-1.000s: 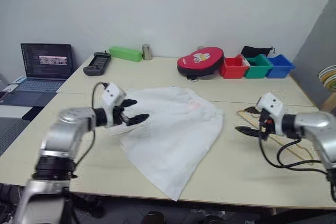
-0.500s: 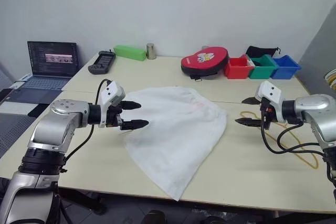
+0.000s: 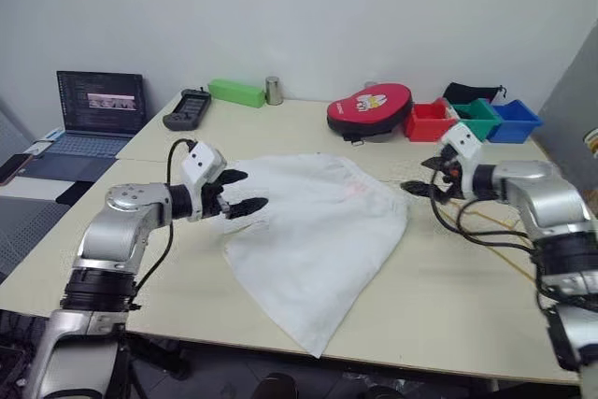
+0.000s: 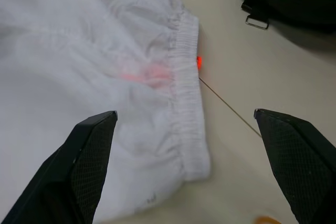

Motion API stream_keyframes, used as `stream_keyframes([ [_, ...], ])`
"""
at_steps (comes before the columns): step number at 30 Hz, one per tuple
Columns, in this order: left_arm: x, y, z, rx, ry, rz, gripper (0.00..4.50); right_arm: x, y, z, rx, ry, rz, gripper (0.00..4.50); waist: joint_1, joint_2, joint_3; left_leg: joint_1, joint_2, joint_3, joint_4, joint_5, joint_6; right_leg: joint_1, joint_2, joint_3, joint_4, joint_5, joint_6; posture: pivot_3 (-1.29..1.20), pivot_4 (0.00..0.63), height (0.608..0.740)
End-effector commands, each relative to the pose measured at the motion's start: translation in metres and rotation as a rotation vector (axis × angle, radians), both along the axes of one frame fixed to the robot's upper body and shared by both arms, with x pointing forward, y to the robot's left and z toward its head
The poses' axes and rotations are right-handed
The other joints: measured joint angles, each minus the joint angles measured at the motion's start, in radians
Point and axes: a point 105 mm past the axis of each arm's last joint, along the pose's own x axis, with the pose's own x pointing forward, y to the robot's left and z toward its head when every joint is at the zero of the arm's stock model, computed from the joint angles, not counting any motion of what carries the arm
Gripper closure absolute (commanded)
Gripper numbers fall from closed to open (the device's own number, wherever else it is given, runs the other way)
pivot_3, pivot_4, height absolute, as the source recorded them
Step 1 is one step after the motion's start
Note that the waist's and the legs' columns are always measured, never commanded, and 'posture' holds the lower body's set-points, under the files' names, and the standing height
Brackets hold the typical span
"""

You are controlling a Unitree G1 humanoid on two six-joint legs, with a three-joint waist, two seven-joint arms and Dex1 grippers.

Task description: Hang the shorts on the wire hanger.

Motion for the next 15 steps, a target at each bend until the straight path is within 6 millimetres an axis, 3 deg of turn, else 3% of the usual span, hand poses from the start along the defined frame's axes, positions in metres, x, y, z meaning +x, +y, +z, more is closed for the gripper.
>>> stream_keyframes([
  [1, -0.012, -0.019, 0.007, -0.019, -0.053, -0.046, 0.00, 0.010, 0.006, -0.017, -0.012, 0.079, -0.052, 0.08, 0.004, 0.000, 0.000, -0.001, 0.000, 0.000, 0.000, 0.000, 0.000, -0.001, 0.000, 0.000, 0.000, 0.000, 0.000, 0.32, 0.000, 0.740],
  [6, -0.022, -0.036, 0.001, -0.017, -0.058, -0.072, 0.00, 0.030, -0.007, -0.051, -0.122, 0.119, -0.204, 0.08, 0.011, 0.000, 0.000, -0.001, -0.001, 0.001, 0.000, 0.000, 0.000, -0.002, 0.000, 0.000, 0.001, 0.000, 0.000, 0.35, 0.000, 0.740],
  [15, -0.033, -0.035, -0.004, -0.008, -0.058, -0.045, 0.00, 0.038, -0.020, -0.053, -0.024, 0.187, -0.356, 0.08, 0.011, 0.000, 0.000, 0.000, -0.001, 0.001, -0.001, 0.000, -0.001, -0.002, 0.000, 0.000, 0.004, 0.000, 0.000, 0.37, 0.000, 0.740],
])
